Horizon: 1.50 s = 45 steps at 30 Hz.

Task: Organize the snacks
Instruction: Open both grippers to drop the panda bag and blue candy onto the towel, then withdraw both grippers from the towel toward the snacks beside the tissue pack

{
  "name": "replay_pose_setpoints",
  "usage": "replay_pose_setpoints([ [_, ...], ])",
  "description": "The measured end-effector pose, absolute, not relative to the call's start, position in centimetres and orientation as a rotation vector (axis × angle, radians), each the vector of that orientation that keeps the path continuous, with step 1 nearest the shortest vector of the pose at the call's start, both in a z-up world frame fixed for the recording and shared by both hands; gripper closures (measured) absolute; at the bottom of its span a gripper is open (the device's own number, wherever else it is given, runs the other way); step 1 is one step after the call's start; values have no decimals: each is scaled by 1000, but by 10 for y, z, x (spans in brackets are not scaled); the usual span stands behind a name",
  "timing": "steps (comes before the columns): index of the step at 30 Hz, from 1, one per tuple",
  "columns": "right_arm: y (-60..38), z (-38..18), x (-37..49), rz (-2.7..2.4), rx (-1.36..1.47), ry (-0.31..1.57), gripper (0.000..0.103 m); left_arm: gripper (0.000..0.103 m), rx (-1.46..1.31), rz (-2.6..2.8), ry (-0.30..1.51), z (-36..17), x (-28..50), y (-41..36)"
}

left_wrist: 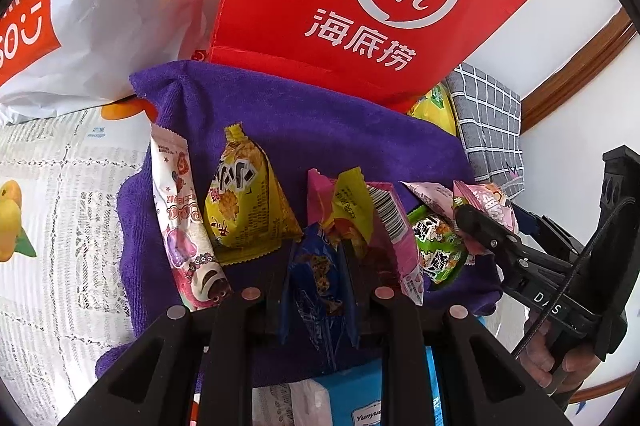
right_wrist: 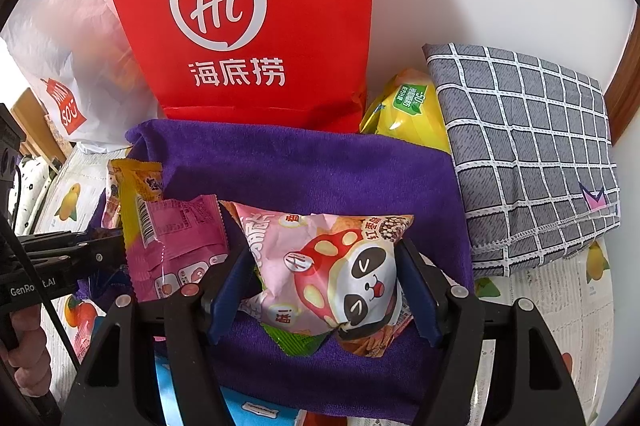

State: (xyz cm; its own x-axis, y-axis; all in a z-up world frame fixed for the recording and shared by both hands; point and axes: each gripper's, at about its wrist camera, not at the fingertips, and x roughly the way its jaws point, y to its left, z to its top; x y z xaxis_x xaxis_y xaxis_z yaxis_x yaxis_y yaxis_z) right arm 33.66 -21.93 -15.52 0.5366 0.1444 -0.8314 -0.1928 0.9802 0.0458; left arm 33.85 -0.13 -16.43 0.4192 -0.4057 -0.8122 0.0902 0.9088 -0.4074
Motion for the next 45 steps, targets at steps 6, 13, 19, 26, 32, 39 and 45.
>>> replay_pose_setpoints([
  [6, -221, -153, 336, 194, -48, 981, 30, 83, -318, -326, 1107, -166, 337, -8],
  [13, -225, -153, 338, 180, 0, 994, 25, 68, -308, -345, 1116, -162, 334, -15],
  [19, -226, -133, 329, 172, 39, 925, 25, 37, -282, -344, 1077, -146, 321, -9],
  [26, -216, -109, 311, 149, -7, 880, 25, 30, -277, -366, 1048, -130, 301, 2],
  [32, -208, -96, 284, 148, -23, 865, 25, 27, -283, -379, 1025, -114, 281, 9],
  [39, -215, -89, 261, 105, 2, 866, 25, 27, -304, -398, 1007, -102, 259, 14],
  [45, -215, -84, 236, 79, -20, 855, 25, 27, -303, -395, 991, -96, 239, 21],
])
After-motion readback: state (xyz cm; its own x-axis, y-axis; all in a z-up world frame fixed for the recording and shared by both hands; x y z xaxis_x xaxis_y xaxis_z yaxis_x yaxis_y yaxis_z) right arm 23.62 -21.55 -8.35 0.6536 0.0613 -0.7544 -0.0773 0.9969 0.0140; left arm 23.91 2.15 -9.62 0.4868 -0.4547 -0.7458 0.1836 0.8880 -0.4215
